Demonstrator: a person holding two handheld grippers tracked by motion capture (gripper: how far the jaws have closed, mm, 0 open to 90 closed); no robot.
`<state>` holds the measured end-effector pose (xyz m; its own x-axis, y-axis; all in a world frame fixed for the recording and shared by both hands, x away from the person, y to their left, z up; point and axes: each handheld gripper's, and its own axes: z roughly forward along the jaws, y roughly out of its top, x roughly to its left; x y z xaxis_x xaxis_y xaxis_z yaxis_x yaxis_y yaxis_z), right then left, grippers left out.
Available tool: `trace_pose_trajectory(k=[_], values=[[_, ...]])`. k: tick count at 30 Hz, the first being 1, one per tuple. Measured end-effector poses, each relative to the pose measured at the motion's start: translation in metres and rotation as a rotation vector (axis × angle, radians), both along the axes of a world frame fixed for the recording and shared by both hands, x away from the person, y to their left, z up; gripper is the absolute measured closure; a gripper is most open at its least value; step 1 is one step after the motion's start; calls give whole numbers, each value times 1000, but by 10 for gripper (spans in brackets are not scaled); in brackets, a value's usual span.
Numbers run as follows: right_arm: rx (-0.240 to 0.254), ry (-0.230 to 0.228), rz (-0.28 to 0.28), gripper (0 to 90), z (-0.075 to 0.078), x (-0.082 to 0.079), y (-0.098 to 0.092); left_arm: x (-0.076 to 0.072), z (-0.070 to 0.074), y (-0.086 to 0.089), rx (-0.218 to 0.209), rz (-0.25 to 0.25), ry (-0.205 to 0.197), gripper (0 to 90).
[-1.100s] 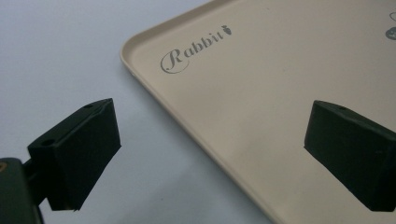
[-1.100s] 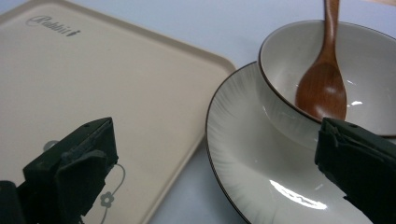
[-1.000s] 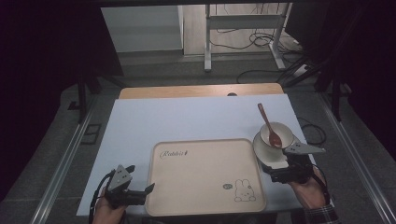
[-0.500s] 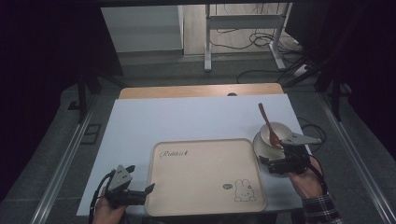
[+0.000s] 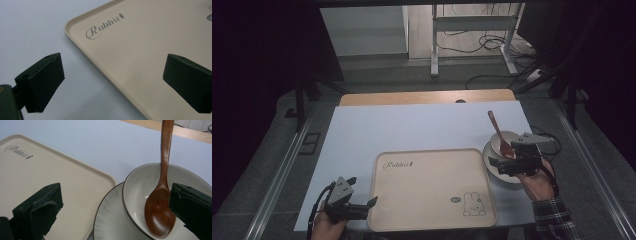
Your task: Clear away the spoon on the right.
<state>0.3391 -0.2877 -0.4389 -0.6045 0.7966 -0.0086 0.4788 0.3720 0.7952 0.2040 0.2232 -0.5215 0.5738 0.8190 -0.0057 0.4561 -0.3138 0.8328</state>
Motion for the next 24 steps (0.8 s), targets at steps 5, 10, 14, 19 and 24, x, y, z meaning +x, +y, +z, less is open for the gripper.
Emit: trace_pose_trajectory(k=[5, 10, 14, 19, 24], values=[[18, 3, -12, 0, -1, 12, 0, 0, 0, 0, 1, 0, 1, 33], [23, 13, -25, 0, -2, 22, 0, 0, 0, 0, 1, 0, 0, 33], [30, 14, -40, 0, -2, 30, 0, 0, 0, 0, 2, -1, 0, 33], [25, 18, -52, 0, -1, 39, 1, 0, 0, 0, 1, 0, 0, 33], [10, 25, -75, 0, -1, 53, 3, 0, 0, 0, 0, 0, 0, 33]])
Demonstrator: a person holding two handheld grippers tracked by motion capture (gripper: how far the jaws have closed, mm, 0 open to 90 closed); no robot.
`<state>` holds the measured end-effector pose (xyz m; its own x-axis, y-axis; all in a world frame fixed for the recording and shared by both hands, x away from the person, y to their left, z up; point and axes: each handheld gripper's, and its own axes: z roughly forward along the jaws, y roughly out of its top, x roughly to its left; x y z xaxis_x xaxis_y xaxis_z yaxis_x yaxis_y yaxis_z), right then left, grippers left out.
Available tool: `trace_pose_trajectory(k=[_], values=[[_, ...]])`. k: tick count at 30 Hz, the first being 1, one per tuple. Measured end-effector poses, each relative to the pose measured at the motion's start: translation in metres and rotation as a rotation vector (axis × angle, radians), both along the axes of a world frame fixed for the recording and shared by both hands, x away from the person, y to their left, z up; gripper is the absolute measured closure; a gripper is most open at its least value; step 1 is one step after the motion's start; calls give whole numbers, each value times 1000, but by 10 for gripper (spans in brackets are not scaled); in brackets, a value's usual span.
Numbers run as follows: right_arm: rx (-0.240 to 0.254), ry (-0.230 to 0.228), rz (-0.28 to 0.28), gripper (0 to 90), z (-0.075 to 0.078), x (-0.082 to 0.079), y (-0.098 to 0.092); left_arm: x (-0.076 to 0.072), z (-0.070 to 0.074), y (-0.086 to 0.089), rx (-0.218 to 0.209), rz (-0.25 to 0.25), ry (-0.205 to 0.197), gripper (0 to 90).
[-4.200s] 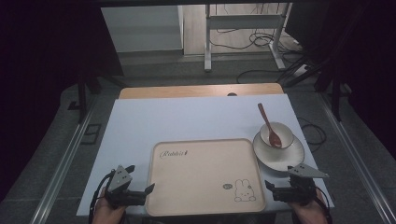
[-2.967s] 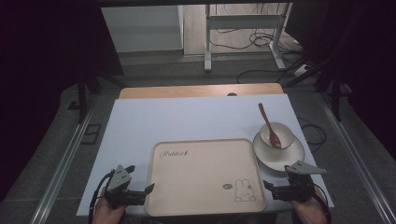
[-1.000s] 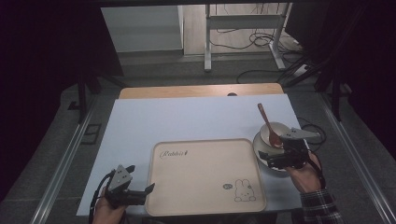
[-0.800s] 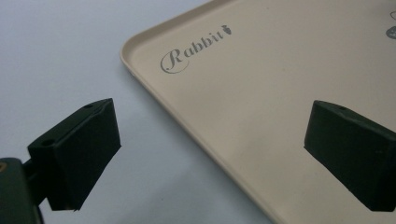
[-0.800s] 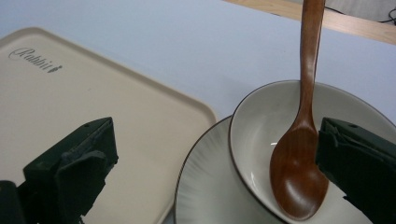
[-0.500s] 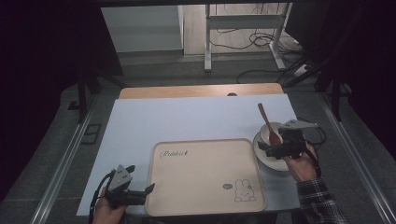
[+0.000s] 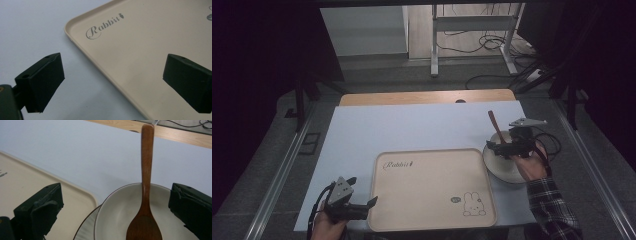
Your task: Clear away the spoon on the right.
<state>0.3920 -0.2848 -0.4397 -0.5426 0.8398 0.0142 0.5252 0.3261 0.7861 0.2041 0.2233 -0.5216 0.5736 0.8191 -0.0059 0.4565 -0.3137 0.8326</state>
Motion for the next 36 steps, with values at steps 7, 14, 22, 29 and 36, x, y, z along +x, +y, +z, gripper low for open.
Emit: trace_pose_trajectory(k=[7, 14, 22, 29, 36], values=[[-15, 1, -13, 0, -3, 15, 3, 0, 0, 0, -2, 0, 1, 33], [-24, -7, -24, 0, -2, 25, 9, 0, 0, 1, -6, 0, 0, 33], [-45, 27, -53, 91, 1, 45, 11, 0, 0, 1, -11, 0, 0, 33], [-90, 31, -83, 243, 3, 58, 10, 0, 0, 2, -14, 0, 0, 33], [-117, 40, -97, 345, 2, 71, 10, 0, 0, 2, -16, 0, -1, 33]])
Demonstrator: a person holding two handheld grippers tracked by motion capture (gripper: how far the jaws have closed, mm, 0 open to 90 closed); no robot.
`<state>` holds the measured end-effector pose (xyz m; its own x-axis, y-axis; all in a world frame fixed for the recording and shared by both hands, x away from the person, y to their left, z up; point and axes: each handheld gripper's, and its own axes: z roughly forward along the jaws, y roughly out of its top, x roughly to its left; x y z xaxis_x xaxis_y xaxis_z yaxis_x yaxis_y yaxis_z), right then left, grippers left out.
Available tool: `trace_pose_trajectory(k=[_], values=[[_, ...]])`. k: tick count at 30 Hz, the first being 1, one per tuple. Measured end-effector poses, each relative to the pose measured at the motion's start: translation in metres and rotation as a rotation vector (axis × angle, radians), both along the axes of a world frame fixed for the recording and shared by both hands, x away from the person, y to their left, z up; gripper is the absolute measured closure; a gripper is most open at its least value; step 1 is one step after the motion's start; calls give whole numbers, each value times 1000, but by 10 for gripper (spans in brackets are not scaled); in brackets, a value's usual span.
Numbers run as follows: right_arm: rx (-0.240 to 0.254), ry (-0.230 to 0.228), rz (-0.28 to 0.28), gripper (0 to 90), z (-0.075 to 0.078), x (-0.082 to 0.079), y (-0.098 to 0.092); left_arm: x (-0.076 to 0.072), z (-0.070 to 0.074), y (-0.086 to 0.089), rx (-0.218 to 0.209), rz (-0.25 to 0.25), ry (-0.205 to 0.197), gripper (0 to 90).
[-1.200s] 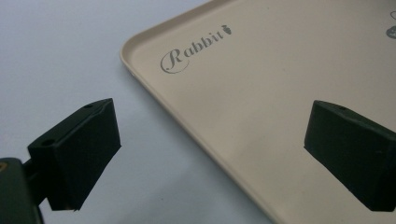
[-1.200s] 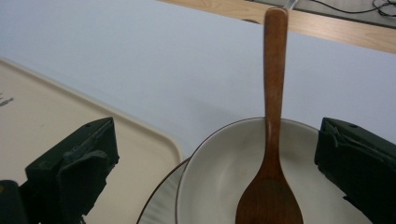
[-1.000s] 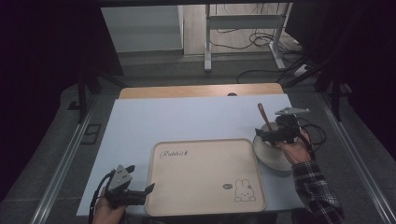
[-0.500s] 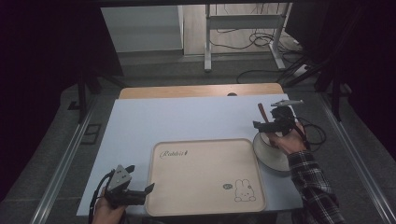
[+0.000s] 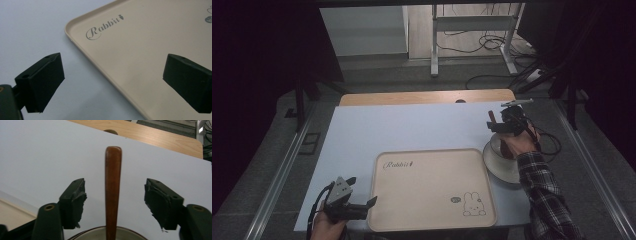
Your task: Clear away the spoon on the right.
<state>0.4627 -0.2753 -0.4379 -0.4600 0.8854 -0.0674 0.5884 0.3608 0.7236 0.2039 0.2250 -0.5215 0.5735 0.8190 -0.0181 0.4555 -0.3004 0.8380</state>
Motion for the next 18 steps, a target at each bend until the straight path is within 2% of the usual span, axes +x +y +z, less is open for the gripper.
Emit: trace_pose_trajectory(k=[12, 13, 14, 18], values=[[-37, 13, 4, 531, -6, 12, 3, 0, 0, 0, -2, -1, -1, 33], [-38, 16, 14, 586, -6, 11, 5, 0, 0, 0, 0, -1, -1, 33], [-38, 16, 14, 586, -6, 11, 5, 0, 0, 0, 0, -1, -1, 33], [-62, 0, 31, 740, -5, 7, 10, 0, 0, 0, 6, -4, -1, 33]])
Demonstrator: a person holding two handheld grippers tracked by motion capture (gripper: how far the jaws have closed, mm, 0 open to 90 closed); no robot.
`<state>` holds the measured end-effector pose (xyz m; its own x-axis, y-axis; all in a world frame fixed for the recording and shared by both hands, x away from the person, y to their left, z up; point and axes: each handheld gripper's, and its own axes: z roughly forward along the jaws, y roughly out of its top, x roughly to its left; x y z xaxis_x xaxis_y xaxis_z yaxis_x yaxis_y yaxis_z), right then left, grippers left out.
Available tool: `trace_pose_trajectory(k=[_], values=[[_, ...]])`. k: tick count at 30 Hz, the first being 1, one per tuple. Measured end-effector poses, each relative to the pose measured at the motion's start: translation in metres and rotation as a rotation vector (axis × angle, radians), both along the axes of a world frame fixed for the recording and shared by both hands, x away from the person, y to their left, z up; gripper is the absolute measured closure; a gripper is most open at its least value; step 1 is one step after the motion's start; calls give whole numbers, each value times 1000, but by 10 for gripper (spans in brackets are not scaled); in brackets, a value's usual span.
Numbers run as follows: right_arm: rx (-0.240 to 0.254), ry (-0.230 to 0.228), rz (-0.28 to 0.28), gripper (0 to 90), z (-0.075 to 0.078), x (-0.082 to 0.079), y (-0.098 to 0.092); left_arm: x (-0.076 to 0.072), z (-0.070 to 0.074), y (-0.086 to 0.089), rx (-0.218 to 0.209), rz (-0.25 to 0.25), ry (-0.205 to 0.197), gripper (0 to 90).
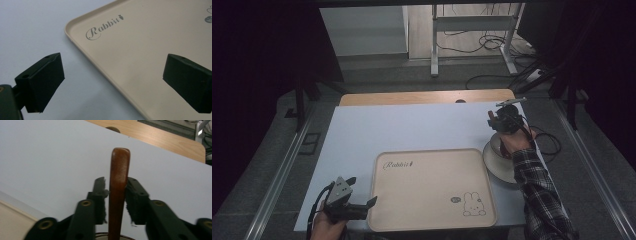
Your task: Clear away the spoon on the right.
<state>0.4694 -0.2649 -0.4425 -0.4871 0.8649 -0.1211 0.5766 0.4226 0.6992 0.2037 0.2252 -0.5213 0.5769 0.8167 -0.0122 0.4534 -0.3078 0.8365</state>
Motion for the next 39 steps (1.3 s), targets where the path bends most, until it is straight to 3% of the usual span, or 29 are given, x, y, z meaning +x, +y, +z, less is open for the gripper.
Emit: trace_pose_trajectory(k=[9, 27, 39], values=[[17, 35, 6, 766, 7, 0, 2, 0, 0, 0, 3, 0, -1, 33], [40, 111, 36, 767, 57, -6, 1, 0, 0, -1, 11, -2, -2, 33], [42, 163, 57, 767, 74, -18, 8, 0, 0, -2, 19, -2, -1, 33]])
